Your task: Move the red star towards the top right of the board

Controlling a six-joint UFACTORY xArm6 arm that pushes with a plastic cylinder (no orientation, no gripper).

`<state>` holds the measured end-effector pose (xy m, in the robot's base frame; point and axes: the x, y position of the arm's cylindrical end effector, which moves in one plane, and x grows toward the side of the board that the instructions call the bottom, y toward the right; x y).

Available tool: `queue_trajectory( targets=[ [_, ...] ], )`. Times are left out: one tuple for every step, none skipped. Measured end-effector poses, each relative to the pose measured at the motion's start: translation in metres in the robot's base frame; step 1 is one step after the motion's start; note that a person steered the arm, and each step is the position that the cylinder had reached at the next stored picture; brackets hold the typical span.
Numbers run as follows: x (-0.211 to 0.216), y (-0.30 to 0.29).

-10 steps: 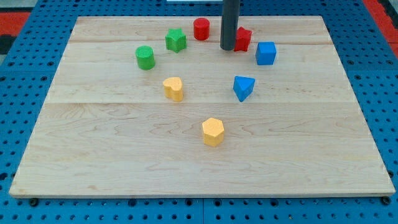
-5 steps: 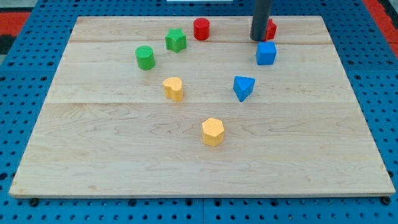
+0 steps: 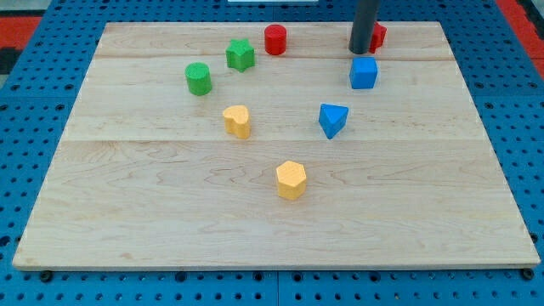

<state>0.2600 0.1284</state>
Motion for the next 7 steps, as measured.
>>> queue_trajectory(
  targets=[
    [-0.006,-0.003],
    [-0.012,0.001],
    [-0.014,0.015],
    [-0.014,0.015],
    [-0.004,0.039],
    [0.017,0.076],
    [0.059,0.080]
  ],
)
